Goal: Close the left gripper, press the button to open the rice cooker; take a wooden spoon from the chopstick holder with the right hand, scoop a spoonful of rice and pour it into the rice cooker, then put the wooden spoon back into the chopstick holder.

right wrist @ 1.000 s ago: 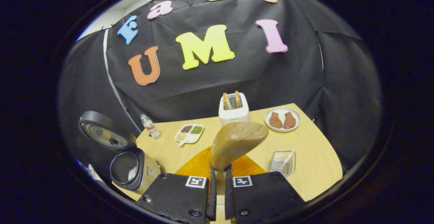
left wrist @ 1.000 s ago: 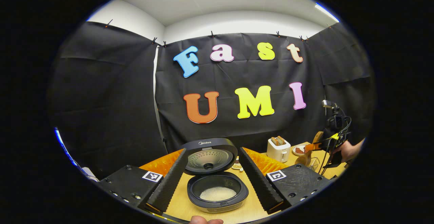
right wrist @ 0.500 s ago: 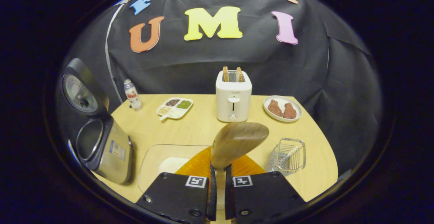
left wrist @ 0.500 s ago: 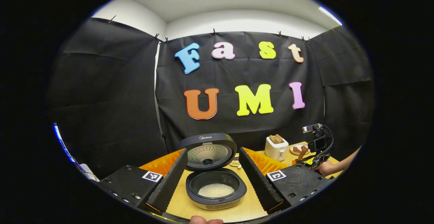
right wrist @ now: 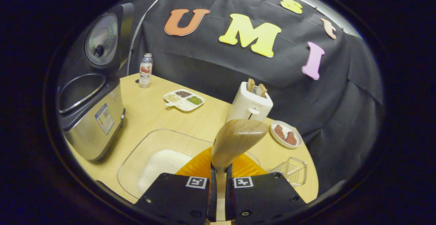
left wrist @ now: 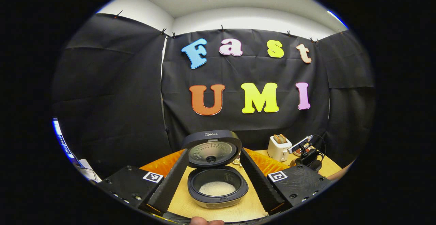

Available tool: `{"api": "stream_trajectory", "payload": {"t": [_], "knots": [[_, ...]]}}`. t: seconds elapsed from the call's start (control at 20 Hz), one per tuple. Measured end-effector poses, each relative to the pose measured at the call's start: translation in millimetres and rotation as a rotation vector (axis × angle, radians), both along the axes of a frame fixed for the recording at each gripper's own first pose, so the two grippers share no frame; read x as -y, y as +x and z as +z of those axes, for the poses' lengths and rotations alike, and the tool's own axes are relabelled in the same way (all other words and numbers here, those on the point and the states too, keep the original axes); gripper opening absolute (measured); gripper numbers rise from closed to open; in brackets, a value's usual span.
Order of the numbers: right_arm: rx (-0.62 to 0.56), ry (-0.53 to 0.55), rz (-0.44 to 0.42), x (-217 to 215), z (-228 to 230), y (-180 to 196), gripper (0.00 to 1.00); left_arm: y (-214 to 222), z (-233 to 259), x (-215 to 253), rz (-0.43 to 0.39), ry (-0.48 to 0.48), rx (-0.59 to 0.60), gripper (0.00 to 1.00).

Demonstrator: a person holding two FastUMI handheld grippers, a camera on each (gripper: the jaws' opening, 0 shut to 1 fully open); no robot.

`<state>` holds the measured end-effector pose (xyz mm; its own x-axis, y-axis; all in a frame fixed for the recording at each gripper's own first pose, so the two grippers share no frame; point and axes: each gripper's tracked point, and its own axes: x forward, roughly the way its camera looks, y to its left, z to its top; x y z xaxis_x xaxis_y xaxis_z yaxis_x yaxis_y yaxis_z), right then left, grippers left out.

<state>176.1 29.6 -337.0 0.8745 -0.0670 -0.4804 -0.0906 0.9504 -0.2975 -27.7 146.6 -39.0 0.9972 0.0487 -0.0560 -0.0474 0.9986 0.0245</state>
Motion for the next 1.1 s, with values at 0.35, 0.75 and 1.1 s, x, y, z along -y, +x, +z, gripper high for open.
{"api": "stream_trajectory", "payload": {"t": [0.35, 0.75, 1.1], "knots": [[-0.095, 0.365, -0.006, -47, -8, -5, 0.15, -6, -5, -5, 0.005, -0.007, -0.016, 0.96], [-0.202, 0.907, -0.183, -38, -6, -10, 0.15, -5, -8, 4, -0.009, -0.006, -0.025, 0.96], [-0.205, 1.166, -0.265, -14, -3, -12, 0.15, -3, -4, 18, -0.035, -0.007, -0.024, 0.96]]}}
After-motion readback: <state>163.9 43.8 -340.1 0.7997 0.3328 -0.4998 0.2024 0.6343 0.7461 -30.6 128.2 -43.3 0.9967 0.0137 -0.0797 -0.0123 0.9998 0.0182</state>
